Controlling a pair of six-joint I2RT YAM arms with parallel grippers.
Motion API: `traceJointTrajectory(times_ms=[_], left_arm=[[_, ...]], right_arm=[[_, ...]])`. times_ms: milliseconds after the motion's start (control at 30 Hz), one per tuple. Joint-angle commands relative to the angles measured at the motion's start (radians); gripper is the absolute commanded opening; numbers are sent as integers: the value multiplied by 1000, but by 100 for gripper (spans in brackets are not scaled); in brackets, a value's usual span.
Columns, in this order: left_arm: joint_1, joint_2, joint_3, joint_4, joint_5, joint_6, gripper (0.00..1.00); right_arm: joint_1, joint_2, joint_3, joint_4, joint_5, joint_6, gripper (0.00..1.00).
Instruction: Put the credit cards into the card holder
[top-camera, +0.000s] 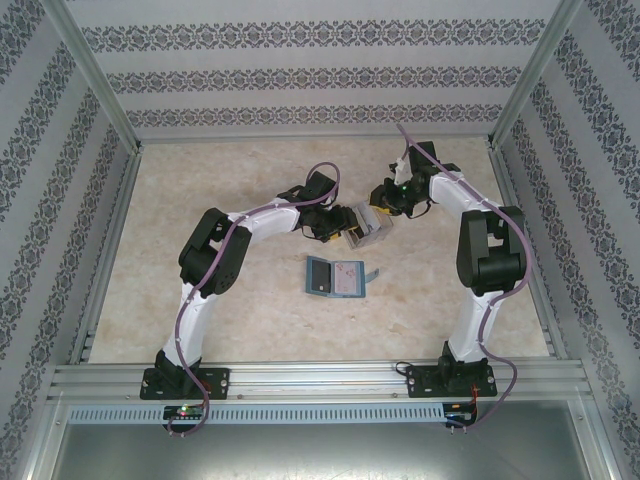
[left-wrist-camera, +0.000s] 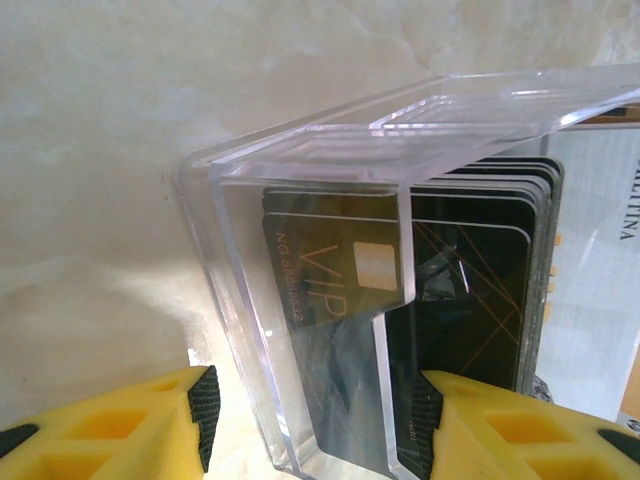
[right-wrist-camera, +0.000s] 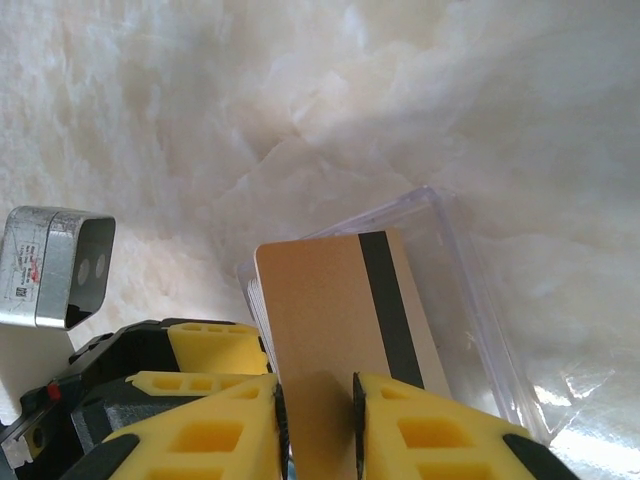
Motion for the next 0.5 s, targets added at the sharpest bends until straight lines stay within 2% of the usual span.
traceJointTrajectory(times_ms=[0,67,133,467], left_arm=[[1,6,-11,20,12,-14,56],[1,7,-10,19,14,-14,56],[0,6,-11,20,13,-15,56],[1,8,-7,21,15,-15,56]], right_arm=[[-6,-35,-17,12,-56,22,21],[-5,-33,-17,11,-58,21,19],[-6,-32,-17,12,-62,23,22],[-15,-39,-33,38,-100,41,23]])
